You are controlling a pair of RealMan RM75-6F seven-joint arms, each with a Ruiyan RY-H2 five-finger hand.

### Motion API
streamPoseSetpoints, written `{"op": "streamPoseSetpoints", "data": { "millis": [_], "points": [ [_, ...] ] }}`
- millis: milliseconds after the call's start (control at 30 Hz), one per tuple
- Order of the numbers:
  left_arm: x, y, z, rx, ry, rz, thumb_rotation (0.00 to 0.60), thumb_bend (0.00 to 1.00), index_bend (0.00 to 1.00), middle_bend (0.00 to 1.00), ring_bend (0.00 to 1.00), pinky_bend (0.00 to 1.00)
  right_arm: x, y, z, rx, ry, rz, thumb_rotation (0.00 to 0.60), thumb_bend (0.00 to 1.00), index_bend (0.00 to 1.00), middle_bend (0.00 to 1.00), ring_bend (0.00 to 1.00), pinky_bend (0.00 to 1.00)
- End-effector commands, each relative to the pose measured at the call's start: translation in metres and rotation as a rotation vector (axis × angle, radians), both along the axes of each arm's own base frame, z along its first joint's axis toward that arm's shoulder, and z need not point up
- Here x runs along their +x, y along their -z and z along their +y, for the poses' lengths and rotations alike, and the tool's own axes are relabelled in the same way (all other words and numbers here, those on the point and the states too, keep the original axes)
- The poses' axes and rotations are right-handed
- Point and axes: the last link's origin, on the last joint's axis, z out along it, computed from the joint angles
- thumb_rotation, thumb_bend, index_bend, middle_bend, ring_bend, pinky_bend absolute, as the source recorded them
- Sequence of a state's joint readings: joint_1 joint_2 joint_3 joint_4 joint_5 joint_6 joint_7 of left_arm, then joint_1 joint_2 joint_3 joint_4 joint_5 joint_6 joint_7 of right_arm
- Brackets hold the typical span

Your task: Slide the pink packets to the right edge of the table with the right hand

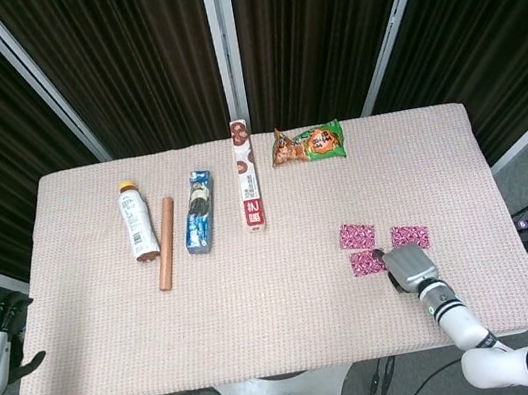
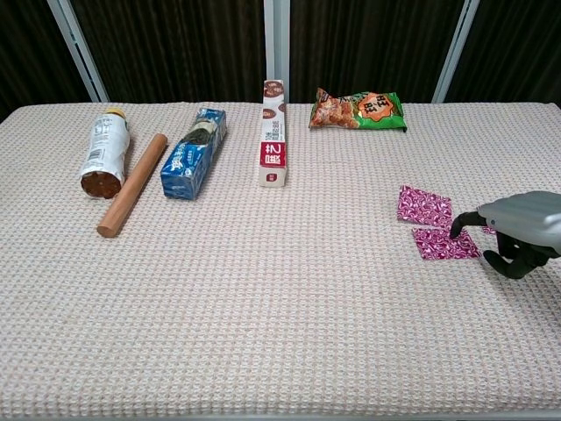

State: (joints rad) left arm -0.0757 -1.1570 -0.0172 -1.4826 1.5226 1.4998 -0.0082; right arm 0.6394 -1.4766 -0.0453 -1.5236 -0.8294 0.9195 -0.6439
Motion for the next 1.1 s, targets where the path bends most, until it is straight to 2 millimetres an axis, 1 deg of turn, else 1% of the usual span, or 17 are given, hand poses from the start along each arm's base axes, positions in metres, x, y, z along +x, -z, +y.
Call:
{"op": "streamPoseSetpoints", "data": {
  "millis": [33, 267, 400, 433, 467, 533, 567, 633, 667, 733, 900, 1000, 1100],
  "points": [
    [0.0, 0.0, -0.001, 0.0, 0.0, -0.002, 0.6, 0.03, 0.28, 0.28, 0.2, 0.26, 0.001, -0.002, 0.004, -0.001, -0.002, 0.005, 0.576, 0.56, 0.21, 1.0, 1.0, 1.0],
    [0.0, -0.002, -0.003, 0.002, -0.002, -0.009, 0.6, 0.02, 0.28, 0.28, 0.2, 0.26, 0.005, -0.007, 0.01, -0.01, -0.01, 0.003, 0.581, 0.56, 0.21, 1.0, 1.0, 1.0],
    [-0.001, -0.002, -0.003, 0.002, -0.004, -0.011, 0.6, 0.03, 0.28, 0.28, 0.2, 0.26, 0.011, -0.013, 0.006, -0.047, -0.019, -0.027, 0.571, 0.56, 0.22, 1.0, 1.0, 1.0],
    [-0.001, -0.002, -0.003, 0.003, -0.005, -0.012, 0.6, 0.03, 0.28, 0.28, 0.2, 0.26, 0.013, -0.014, 0.004, -0.058, -0.027, -0.036, 0.569, 0.54, 0.22, 1.0, 1.0, 1.0],
    [-0.001, -0.002, -0.003, 0.003, -0.006, -0.012, 0.6, 0.02, 0.28, 0.28, 0.2, 0.26, 0.017, -0.016, 0.001, -0.074, -0.045, -0.049, 0.568, 0.48, 0.23, 1.0, 1.0, 1.0],
    [-0.002, -0.003, -0.003, 0.005, -0.008, -0.014, 0.6, 0.02, 0.28, 0.28, 0.2, 0.26, 0.021, -0.018, -0.003, -0.094, -0.078, -0.063, 0.557, 0.3, 0.26, 1.0, 1.0, 1.0],
    [-0.002, -0.003, -0.003, 0.006, -0.009, -0.015, 0.6, 0.02, 0.28, 0.28, 0.2, 0.26, 0.025, -0.019, -0.006, -0.108, -0.115, -0.069, 0.546, 0.16, 0.28, 1.0, 1.0, 1.0],
    [-0.004, -0.004, -0.002, 0.007, -0.012, -0.016, 0.6, 0.03, 0.28, 0.28, 0.2, 0.26, 0.027, -0.019, -0.01, -0.117, -0.164, -0.07, 0.538, 0.03, 0.33, 1.0, 1.0, 1.0],
    [-0.004, -0.004, -0.002, 0.007, -0.014, -0.016, 0.6, 0.03, 0.28, 0.28, 0.2, 0.26, 0.027, -0.019, -0.012, -0.118, -0.181, -0.068, 0.534, 0.0, 0.36, 1.0, 1.0, 1.0],
    [-0.005, -0.004, -0.002, 0.006, -0.017, -0.016, 0.6, 0.03, 0.28, 0.28, 0.2, 0.26, 0.029, -0.019, -0.017, -0.126, -0.204, -0.07, 0.535, 0.0, 0.37, 1.0, 1.0, 1.0],
    [-0.008, -0.004, 0.0, 0.002, -0.026, -0.018, 0.6, 0.03, 0.28, 0.28, 0.2, 0.26, 0.032, -0.015, -0.036, -0.175, -0.246, -0.075, 0.537, 0.0, 0.37, 1.0, 1.0, 1.0],
    [-0.009, -0.004, 0.001, 0.003, -0.027, -0.019, 0.6, 0.03, 0.28, 0.28, 0.2, 0.26, 0.033, -0.009, -0.047, -0.21, -0.242, -0.066, 0.539, 0.0, 0.39, 1.0, 1.0, 1.0],
    [-0.011, -0.005, 0.002, 0.004, -0.032, -0.019, 0.6, 0.03, 0.28, 0.28, 0.2, 0.26, 0.033, 0.001, -0.054, -0.258, -0.205, -0.06, 0.533, 0.0, 0.4, 1.0, 1.0, 1.0]
  ]
}}
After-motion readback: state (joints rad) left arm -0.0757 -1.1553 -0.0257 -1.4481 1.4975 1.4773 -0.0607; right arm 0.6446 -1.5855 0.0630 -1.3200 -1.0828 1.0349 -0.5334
